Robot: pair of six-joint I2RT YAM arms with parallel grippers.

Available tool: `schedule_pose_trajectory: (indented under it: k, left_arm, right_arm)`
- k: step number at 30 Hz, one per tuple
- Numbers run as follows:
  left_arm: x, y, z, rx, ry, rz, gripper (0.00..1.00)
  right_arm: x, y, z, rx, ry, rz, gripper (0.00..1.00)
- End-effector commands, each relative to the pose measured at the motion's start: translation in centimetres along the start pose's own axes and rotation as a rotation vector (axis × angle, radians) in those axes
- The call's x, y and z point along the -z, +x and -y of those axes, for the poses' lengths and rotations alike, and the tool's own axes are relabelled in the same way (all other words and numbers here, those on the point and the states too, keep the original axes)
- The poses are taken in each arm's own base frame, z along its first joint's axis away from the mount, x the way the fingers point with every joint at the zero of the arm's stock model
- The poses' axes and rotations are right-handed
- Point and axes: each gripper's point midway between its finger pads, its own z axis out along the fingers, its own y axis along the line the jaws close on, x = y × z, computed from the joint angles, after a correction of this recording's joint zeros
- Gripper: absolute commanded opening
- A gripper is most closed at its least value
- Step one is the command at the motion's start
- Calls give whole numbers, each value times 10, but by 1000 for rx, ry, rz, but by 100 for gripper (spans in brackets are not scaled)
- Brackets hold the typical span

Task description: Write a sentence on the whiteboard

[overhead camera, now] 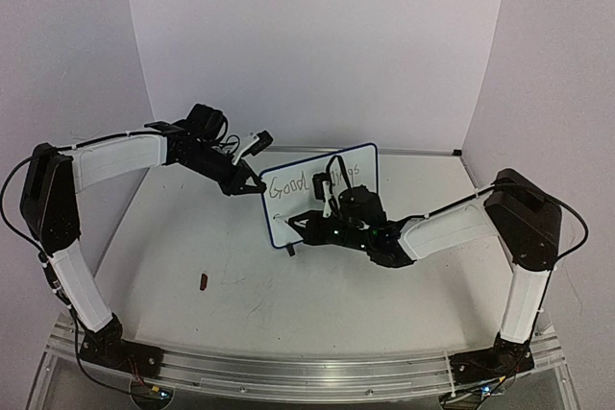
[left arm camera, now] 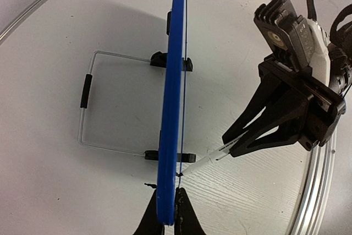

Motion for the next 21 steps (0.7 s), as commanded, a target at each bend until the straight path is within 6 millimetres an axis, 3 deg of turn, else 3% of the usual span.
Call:
schedule_pose_trajectory:
  k: [1, 21]
  left_arm:
    - [-11, 38, -11, 16, -59, -146, 0]
    - [-10, 38, -11, 15, -60, -145, 0]
  right_arm:
    - [-4, -8, 6, -7, 35, 35, 0]
    - [-3, -9, 12, -10, 74, 42, 0]
